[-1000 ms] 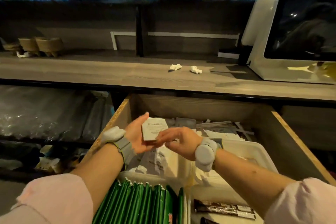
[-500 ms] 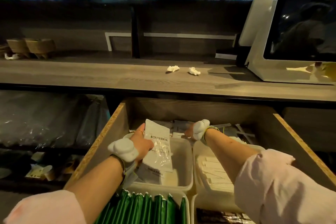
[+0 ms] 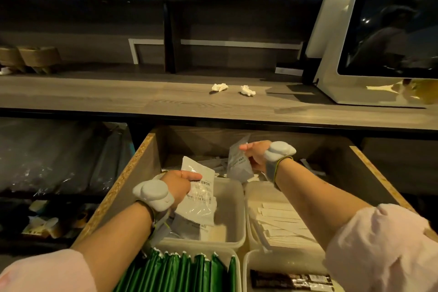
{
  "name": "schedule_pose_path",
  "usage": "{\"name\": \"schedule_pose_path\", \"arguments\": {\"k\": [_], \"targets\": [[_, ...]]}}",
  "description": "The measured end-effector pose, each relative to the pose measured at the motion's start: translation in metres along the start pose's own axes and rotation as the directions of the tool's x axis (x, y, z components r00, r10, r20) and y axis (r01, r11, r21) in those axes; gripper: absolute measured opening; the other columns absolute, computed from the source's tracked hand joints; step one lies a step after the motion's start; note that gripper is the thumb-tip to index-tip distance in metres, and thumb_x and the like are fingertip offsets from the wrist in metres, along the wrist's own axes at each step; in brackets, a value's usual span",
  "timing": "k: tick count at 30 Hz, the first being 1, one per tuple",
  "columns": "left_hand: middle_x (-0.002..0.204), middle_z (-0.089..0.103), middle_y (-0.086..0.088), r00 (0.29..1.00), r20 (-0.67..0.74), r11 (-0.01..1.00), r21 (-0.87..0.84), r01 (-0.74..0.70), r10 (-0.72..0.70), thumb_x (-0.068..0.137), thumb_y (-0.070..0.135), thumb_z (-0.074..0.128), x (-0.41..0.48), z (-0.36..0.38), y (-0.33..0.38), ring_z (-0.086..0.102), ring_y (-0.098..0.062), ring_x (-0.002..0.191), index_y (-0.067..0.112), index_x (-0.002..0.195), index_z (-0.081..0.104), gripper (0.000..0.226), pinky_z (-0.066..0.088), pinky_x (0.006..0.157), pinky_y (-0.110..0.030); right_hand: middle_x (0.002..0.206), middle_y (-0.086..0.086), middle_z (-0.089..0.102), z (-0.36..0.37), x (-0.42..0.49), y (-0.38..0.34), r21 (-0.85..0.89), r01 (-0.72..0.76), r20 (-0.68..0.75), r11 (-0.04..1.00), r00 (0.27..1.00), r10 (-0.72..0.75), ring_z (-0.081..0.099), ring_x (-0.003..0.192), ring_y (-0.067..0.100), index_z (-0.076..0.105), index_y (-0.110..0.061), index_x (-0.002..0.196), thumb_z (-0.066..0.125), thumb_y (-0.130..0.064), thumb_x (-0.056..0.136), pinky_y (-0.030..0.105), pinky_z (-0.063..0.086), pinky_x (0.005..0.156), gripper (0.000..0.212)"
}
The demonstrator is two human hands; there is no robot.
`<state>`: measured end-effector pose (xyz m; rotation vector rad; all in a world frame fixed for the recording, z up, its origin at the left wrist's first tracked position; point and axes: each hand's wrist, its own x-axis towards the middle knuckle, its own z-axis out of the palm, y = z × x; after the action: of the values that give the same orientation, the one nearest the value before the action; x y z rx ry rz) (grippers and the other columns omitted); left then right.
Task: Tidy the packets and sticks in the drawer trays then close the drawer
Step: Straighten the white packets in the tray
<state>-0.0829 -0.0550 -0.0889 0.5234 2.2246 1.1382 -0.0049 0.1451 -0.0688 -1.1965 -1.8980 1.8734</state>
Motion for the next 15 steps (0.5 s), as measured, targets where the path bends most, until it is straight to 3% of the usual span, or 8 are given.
{"name": "schedule_pose_path", "arguments": {"k": [3, 6, 8, 9, 11, 13, 15], "targets": [[0.128, 0.059, -0.023, 0.999, -0.033, 0.994, -0.110, 0.010, -0.013, 0.090, 0.006, 0.055, 0.002, 0.000, -0.001, 0.052, -0.039, 0.123, 0.004, 0.116, 0.064, 0.028, 0.043, 0.101, -0.040, 0.118, 0.019, 0.063, -0.014, -0.019, -0.004, 0.110, 0.050, -0.032, 0.993, 0.998, -0.047, 0.059, 0.114, 0.037, 0.064, 0.001, 0.115, 0.053, -0.002, 0.093, 0.043, 0.049, 0.089, 0.025], [0.118, 0.067, -0.019, 0.999, -0.020, 0.986, -0.163, 0.039, -0.043, 0.081, 0.036, 0.067, 0.003, 0.003, -0.001, 0.061, -0.037, 0.112, 0.010, 0.100, 0.071, 0.033, 0.045, 0.103, -0.045, 0.129, 0.029, 0.056, -0.021, -0.043, 0.000, 0.173, 0.105, -0.033, 0.979, 0.994, -0.101, 0.056, 0.114, 0.043, 0.065, 0.003, 0.111, 0.042, 0.010, 0.093, 0.046, 0.046, 0.100, 0.030], [0.103, 0.074, -0.015, 0.995, 0.005, 0.972, -0.213, 0.103, -0.104, 0.076, 0.047, 0.066, 0.003, 0.007, -0.002, 0.069, -0.035, 0.097, 0.017, 0.085, 0.074, 0.032, 0.049, 0.097, -0.050, 0.131, 0.032, 0.053, -0.027, -0.050, 0.005, 0.213, 0.118, -0.025, 0.970, 0.993, -0.115, 0.057, 0.110, 0.043, 0.068, -0.006, 0.095, 0.042, 0.010, 0.091, 0.050, 0.043, 0.104, 0.030], [0.102, 0.074, -0.014, 0.994, 0.018, 0.961, -0.255, 0.108, -0.107, 0.080, 0.049, 0.062, 0.004, 0.007, -0.003, 0.070, -0.034, 0.095, 0.020, 0.083, 0.074, 0.032, 0.050, 0.097, -0.050, 0.133, 0.033, 0.049, -0.027, -0.052, 0.005, 0.247, 0.122, 0.002, 0.961, 0.992, -0.127, 0.053, 0.118, 0.047, 0.068, -0.009, 0.091, 0.043, 0.009, 0.091, 0.052, 0.041, 0.106, 0.030], [0.113, 0.070, -0.013, 0.993, 0.071, 0.929, -0.352, 0.113, -0.094, 0.087, 0.056, 0.049, 0.005, 0.012, -0.003, 0.066, -0.034, 0.104, 0.025, 0.088, 0.072, 0.039, 0.048, 0.098, -0.047, 0.133, 0.036, 0.047, -0.027, -0.058, 0.004, 0.291, 0.111, 0.077, 0.950, 0.987, -0.139, 0.045, 0.125, 0.051, 0.068, -0.013, 0.093, 0.046, 0.007, 0.090, 0.052, 0.039, 0.107, 0.030], [0.119, 0.065, -0.014, 0.984, 0.162, 0.868, -0.475, 0.146, -0.077, 0.087, 0.062, 0.043, 0.006, 0.016, -0.002, 0.061, -0.035, 0.112, 0.020, 0.100, 0.066, 0.049, 0.046, 0.099, -0.049, 0.112, 0.031, 0.057, -0.022, -0.064, 0.011, 0.287, 0.079, 0.195, 0.955, 0.971, -0.139, 0.057, 0.100, 0.042, 0.068, -0.012, 0.097, 0.046, 0.006, 0.089, 0.037, 0.050, 0.087, 0.030], [0.114, 0.068, -0.015, 0.971, 0.224, 0.826, -0.528, 0.197, -0.088, 0.081, 0.060, 0.056, 0.003, 0.017, 0.000, 0.065, -0.035, 0.106, 0.015, 0.111, 0.062, 0.054, 0.049, 0.094, -0.049, 0.095, 0.020, 0.056, -0.013, -0.065, 0.024, 0.226, 0.071, 0.314, 0.972, 0.939, -0.142, 0.052, 0.084, 0.028, 0.066, -0.009, 0.090, 0.044, 0.010, 0.088, 0.028, 0.047, 0.072, 0.029]]}}
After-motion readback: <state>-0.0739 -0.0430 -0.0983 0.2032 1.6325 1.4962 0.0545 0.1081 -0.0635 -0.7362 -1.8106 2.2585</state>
